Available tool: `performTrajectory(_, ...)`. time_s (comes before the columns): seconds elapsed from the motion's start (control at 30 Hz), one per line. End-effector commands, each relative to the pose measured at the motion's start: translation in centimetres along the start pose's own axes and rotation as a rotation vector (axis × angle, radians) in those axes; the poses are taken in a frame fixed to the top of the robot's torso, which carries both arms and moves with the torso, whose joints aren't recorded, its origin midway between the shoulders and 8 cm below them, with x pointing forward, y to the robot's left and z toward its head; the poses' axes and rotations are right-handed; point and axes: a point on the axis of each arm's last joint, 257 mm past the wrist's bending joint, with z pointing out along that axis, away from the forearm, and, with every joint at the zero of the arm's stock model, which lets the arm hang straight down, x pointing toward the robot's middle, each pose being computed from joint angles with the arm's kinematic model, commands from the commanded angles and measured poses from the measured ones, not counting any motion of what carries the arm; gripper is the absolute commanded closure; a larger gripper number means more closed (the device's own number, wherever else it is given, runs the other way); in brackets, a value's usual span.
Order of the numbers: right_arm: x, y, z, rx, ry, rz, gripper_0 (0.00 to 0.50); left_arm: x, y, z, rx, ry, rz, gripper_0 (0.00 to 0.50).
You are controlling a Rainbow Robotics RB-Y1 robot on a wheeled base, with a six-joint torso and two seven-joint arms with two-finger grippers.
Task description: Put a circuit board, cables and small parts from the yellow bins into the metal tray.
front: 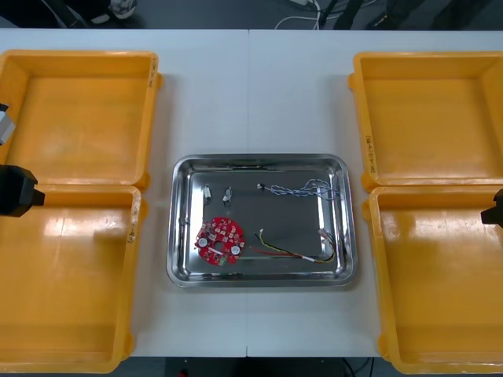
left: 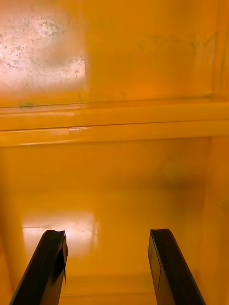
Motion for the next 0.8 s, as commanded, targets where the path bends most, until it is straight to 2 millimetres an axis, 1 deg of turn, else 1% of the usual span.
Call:
performTrajectory(0.03,-0.43,0.79,-0.12,-0.012,-0.006,-0.038,0.000,0.88,1.86,-1.54,-0.056,-0.011,0.116,0.000)
performTrajectory(0.37,-0.43,0.79,-0.12,-0.012,-0.006,-0.038,0.000,1.65,2.17,-1.75,-0.051,-0.007,0.097,0.000)
performTrajectory(0.8,-0.43,0.79,-0.12,-0.012,-0.006,-0.038,0.000,1.51,2.60,-1.98,-0.058,-0.014,0.085,0.000)
